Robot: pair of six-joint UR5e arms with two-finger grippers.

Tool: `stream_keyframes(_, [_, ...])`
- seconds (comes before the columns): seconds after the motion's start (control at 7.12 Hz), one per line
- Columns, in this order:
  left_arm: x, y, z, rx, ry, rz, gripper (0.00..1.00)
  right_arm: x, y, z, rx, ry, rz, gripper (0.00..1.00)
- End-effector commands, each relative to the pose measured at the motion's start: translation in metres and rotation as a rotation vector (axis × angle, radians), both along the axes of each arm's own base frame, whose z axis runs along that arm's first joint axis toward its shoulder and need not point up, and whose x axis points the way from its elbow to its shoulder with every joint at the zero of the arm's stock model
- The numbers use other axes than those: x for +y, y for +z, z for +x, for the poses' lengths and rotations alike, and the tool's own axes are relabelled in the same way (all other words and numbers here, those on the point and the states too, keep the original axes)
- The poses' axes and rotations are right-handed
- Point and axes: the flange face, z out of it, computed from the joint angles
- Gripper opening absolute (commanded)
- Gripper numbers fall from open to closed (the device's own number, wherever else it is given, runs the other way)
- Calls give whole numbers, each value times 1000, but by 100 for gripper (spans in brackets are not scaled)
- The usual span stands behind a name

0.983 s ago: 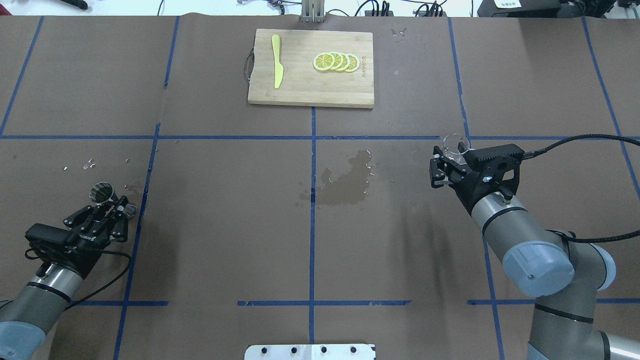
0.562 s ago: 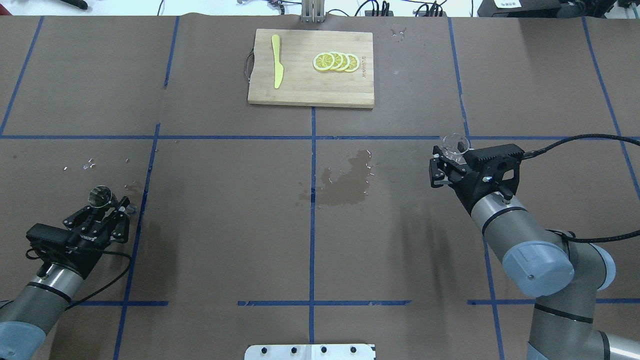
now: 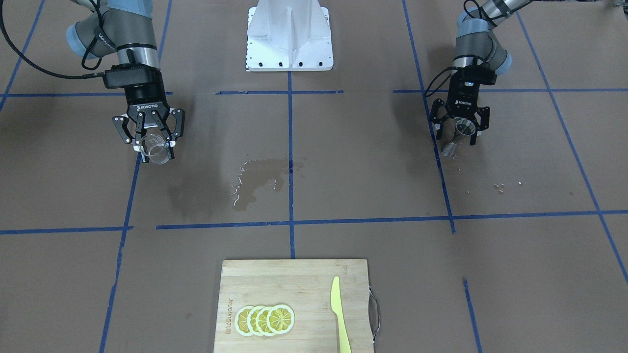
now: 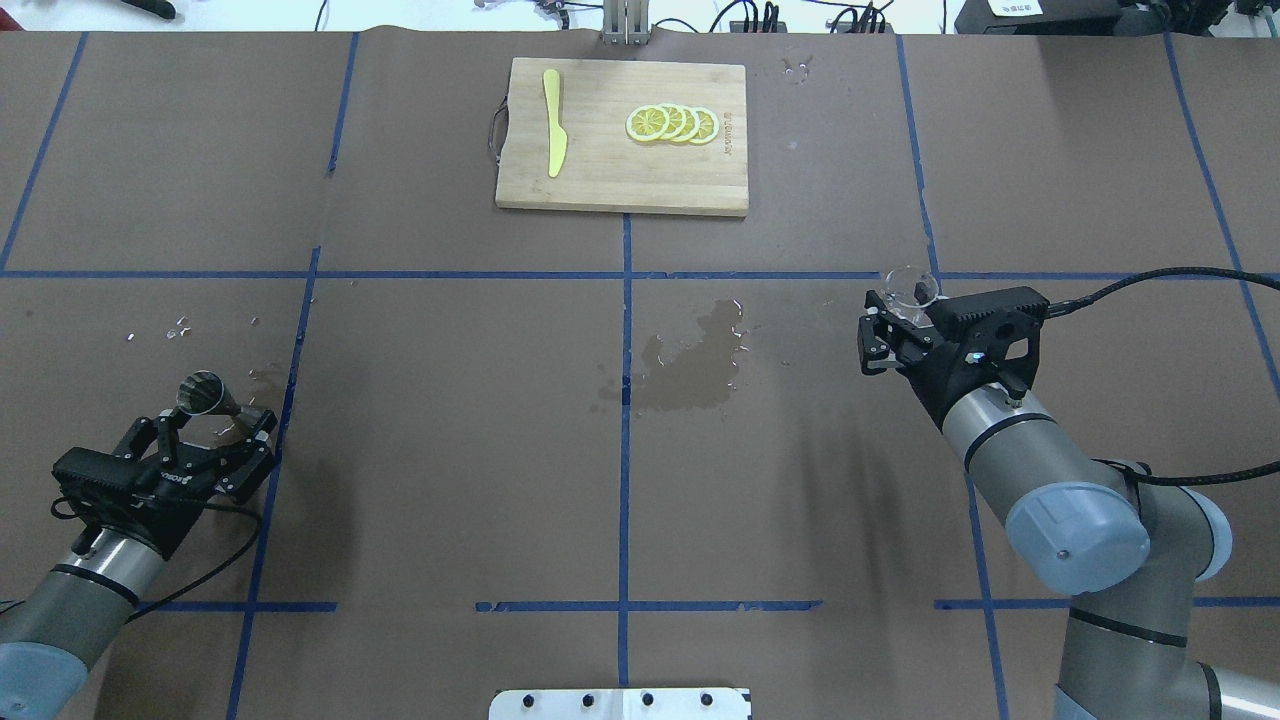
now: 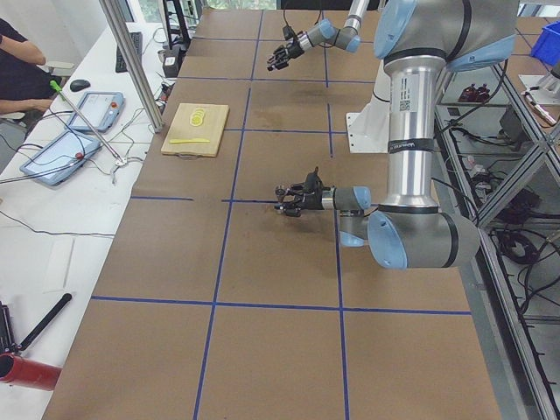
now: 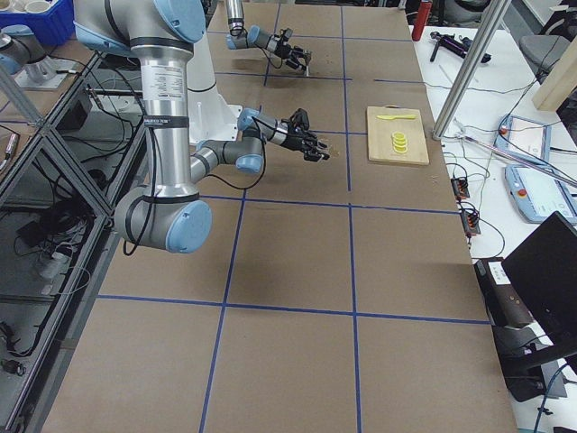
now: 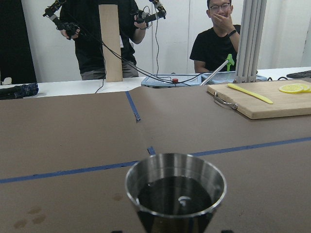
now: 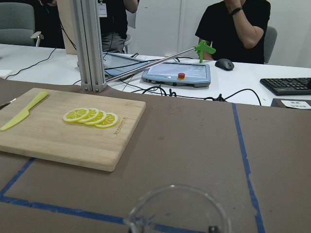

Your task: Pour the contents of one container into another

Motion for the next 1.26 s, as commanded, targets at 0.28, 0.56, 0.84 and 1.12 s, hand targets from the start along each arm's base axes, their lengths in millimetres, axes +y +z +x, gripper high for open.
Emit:
stream_keyframes(0.28, [14, 12, -20, -50, 181, -46, 100, 1, -3, 1, -6, 0, 2, 0])
stream_keyframes(0.56, [27, 21, -60, -101, 302, -74, 100, 1, -5, 1, -9, -1, 3, 0])
stream_keyframes(0.84, [40, 39, -93, -207, 452, -87, 100, 0, -5, 3, -10, 0, 3, 0])
stream_keyframes(1.12, [25, 65, -136, -318, 543, -107, 100, -1, 1, 4, -1, -1, 1, 0])
